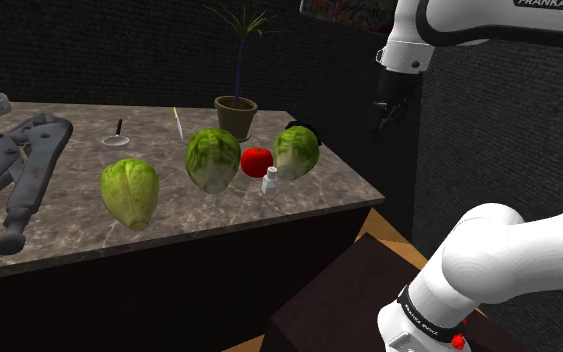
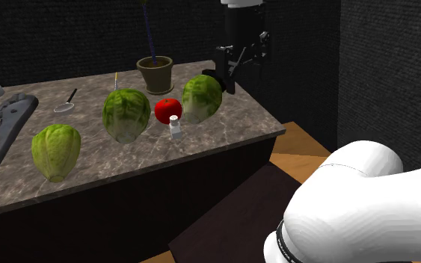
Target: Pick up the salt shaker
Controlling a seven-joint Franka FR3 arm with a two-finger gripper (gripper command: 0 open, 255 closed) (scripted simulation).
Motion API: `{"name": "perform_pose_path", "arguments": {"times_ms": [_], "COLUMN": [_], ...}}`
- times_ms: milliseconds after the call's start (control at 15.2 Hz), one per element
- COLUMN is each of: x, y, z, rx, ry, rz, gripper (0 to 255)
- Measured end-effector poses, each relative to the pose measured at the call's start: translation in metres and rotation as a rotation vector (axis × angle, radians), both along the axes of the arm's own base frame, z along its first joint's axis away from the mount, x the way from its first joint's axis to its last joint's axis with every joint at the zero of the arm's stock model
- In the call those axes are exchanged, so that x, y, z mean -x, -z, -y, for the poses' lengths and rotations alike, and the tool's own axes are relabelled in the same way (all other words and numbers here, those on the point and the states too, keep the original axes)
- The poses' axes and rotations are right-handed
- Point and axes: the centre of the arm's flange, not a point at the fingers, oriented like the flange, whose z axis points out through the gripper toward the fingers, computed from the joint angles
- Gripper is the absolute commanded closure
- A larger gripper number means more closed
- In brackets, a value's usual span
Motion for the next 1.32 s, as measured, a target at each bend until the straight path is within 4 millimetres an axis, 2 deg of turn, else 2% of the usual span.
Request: {"name": "perform_pose_path", "arguments": {"times_ms": [132, 264, 1320], "x": [-0.004, -0.017, -0.174], "y": [0.005, 0.018, 0.134], "z": [-0.001, -0.006, -0.046], "rx": [-0.001, -0.006, -0.055], "ry": [0.002, 0.007, 0.065], "rz": [0.001, 0.007, 0.068], "gripper": [0, 0, 0]}}
